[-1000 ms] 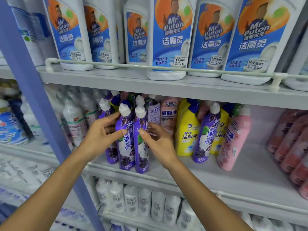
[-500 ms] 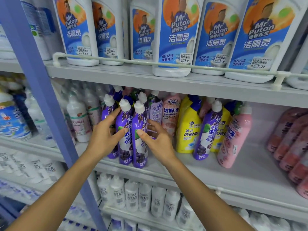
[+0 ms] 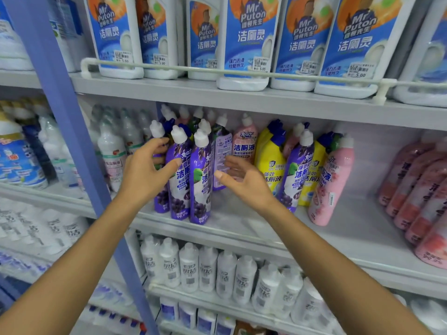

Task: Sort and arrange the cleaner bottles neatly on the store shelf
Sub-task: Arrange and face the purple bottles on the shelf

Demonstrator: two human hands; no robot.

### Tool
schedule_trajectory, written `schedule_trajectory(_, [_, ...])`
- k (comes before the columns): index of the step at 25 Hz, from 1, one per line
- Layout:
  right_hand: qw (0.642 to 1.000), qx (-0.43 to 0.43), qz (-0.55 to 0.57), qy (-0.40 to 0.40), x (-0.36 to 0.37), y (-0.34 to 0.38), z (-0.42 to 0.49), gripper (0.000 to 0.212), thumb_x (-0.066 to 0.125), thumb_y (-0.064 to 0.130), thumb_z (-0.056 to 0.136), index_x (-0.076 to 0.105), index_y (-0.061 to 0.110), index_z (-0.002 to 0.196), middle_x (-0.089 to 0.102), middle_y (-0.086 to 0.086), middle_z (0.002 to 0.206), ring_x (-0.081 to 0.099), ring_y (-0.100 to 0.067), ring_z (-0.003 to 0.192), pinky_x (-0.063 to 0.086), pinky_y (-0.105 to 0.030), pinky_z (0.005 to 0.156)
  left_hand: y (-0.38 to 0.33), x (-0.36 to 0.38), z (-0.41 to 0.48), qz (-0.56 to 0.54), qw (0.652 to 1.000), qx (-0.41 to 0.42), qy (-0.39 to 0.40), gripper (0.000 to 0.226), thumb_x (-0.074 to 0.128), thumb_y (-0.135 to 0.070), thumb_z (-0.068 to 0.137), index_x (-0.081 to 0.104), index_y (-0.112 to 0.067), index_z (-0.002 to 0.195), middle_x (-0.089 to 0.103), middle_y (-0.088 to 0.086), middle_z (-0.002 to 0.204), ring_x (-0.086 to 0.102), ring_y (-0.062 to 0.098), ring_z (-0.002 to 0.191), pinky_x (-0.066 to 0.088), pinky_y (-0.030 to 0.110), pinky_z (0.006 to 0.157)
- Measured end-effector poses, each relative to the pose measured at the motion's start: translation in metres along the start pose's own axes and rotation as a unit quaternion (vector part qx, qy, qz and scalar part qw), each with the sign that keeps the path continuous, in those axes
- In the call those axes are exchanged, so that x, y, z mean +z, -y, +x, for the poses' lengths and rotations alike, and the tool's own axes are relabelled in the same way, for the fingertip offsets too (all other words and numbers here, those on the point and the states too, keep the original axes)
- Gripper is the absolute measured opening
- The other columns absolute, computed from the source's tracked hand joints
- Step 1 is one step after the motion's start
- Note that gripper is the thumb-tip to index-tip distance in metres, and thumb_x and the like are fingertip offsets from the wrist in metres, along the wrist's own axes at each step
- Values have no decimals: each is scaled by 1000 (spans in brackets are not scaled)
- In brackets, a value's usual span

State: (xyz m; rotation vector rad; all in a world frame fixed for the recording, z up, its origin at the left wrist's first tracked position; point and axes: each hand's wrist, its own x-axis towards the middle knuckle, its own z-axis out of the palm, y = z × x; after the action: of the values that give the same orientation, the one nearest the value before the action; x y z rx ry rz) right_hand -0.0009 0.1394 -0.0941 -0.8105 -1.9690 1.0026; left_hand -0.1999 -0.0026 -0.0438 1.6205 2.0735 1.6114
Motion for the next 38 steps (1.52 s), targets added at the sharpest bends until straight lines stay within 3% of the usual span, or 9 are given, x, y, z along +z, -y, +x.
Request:
schedule_trajectory(4, [999, -19, -41, -4, -53, 6, -15, 63, 80, 38, 87, 55, 18, 142, 66, 7, 129, 63, 2, 113, 50, -16, 96, -49, 10, -17, 41, 994, 84, 51, 61, 77, -35, 87, 54, -26, 143, 62, -7, 136, 60, 9, 121, 51, 34, 100])
schedule_trajectory(8, [993, -34, -109, -12, -104, 6, -28, 76, 77, 57, 82, 51, 27, 147, 56, 11, 145, 58, -6, 125, 51, -32, 104, -77, 54, 0, -38, 979, 85, 180, 63, 80, -33, 85, 53, -29, 142, 61, -10, 134, 58, 5, 123, 53, 35, 102])
schedule_trajectory(13, [988, -35, -131, -68, -165, 2, -49, 73, 79, 54, 81, 55, 27, 144, 62, 13, 136, 61, -2, 120, 51, -29, 104, -72, 107, 40, -23, 979, 49, 194, 64, 82, -22, 84, 53, -18, 141, 59, -4, 125, 59, 13, 114, 48, 14, 88])
schedule_trajectory(17, [981, -24, -140, -133, -216, -5, -61, 66, 81, 50, 80, 59, 28, 139, 68, 13, 127, 65, -2, 114, 56, -36, 100, -62, 139, 83, 17, 983, 40, 179, 66, 86, -24, 79, 56, -10, 136, 63, 6, 128, 59, 17, 112, 49, 34, 102])
schedule_trajectory(21, [956, -14, -190, -222, -247, -11, -51, 62, 84, 44, 79, 61, 24, 133, 69, 8, 118, 67, -8, 102, 55, -28, 90, -58, 164, 127, 50, 985, 58, 152, 83, 72, -57, 54, 63, -8, 120, 70, 9, 115, 66, 25, 106, 52, 35, 93])
schedule_trajectory(23, [953, 11, -210, -220, -247, -18, -40, 64, 85, 43, 78, 60, 24, 135, 67, 8, 116, 65, -11, 99, 49, -19, 80, -59, 177, 146, 70, 986, 48, 146, 67, 77, -43, 64, 64, -2, 114, 69, 14, 113, 66, 28, 106, 53, 39, 92])
schedule_trajectory(26, [953, 15, -211, -216, -239, -30, -26, 65, 86, 42, 78, 59, 25, 134, 68, 6, 111, 68, -15, 97, 53, -25, 82, -54, 197, 171, 113, 985, 40, 121, 31, 77, -20, 83, 67, 1, 104, 66, 12, 99, 67, 29, 103, 43, 29, 72])
schedule_trajectory(31, [952, 7, -195, -235, -233, -45, -16, 63, 86, 36, 79, 55, 25, 133, 72, -1, 107, 69, -21, 95, 55, -29, 83, -37, 216, 193, 70, 991, -4, 111, 28, 72, -11, 86, 63, 6, 106, 67, 25, 110, 65, 35, 109, 44, 31, 81])
schedule_trajectory(38, [961, 7, -183, -206, -234, -47, -25, 71, 85, 21, 81, 46, 24, 141, 66, 2, 108, 70, -24, 89, 57, -33, 78, -47, 206, 172, 53, 992, 30, 108, 18, 76, -6, 84, 66, 4, 94, 61, 14, 89, 57, 19, 91, 41, 23, 77])
